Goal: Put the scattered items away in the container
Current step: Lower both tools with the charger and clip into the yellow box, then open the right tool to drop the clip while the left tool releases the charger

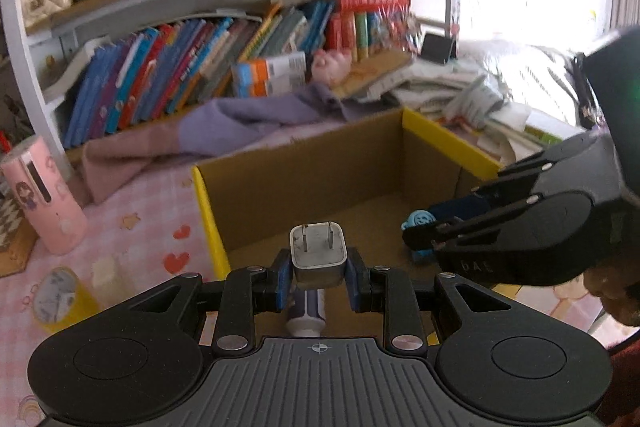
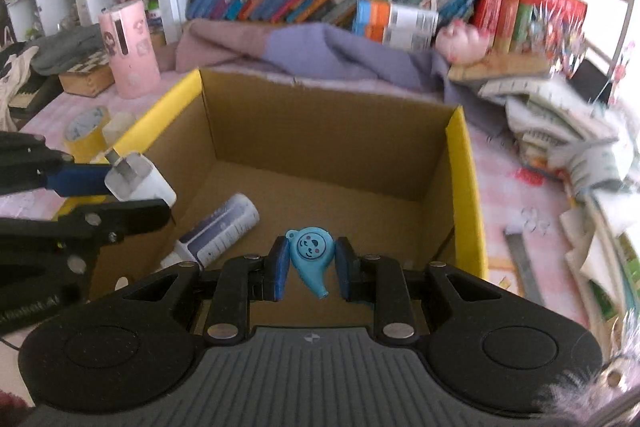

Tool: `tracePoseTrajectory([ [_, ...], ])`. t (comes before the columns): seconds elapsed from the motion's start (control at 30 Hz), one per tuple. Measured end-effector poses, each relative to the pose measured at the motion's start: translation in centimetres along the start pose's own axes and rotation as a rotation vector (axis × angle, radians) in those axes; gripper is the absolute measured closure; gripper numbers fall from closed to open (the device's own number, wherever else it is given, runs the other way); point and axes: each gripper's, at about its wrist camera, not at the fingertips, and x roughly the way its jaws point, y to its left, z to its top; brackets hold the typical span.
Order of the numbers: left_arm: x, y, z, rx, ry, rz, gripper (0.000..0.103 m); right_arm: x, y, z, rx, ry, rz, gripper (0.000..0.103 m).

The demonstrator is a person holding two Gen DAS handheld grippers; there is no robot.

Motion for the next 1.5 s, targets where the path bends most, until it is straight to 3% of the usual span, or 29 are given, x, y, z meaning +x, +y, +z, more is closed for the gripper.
tracePoseTrajectory([
  [0.33,2.6,-0.7,-0.1,0.041,0.091,-0.003,0.077,2.8,-0.4,-0.5,0.001,0.12,0.052,0.08],
  [0.47,2.8,-0.9,-0.1,0.055,0.093,0.006,0.077,3.4,-0.8,-0.6,0.027,0.149,0.073,0.08],
  [0.87,2.7,-1.1,-0.2,0.037,0.094,0.034,0.076,3.2,-0.8,-0.8,0.027,0.14,0.078,0.079],
  [0.97,2.4,-1.1,-0.2,0.024,0.087,0.042,0.071,2.8,-1.0,-0.9,0.036,0.124,0.072,0.061],
  [1.5,-1.5,-1.6,-0.3,-0.001,-0.057,0.128,0.03,-1.0,-1.1,-1.2,0.1,-0.04,0.026,0.05],
])
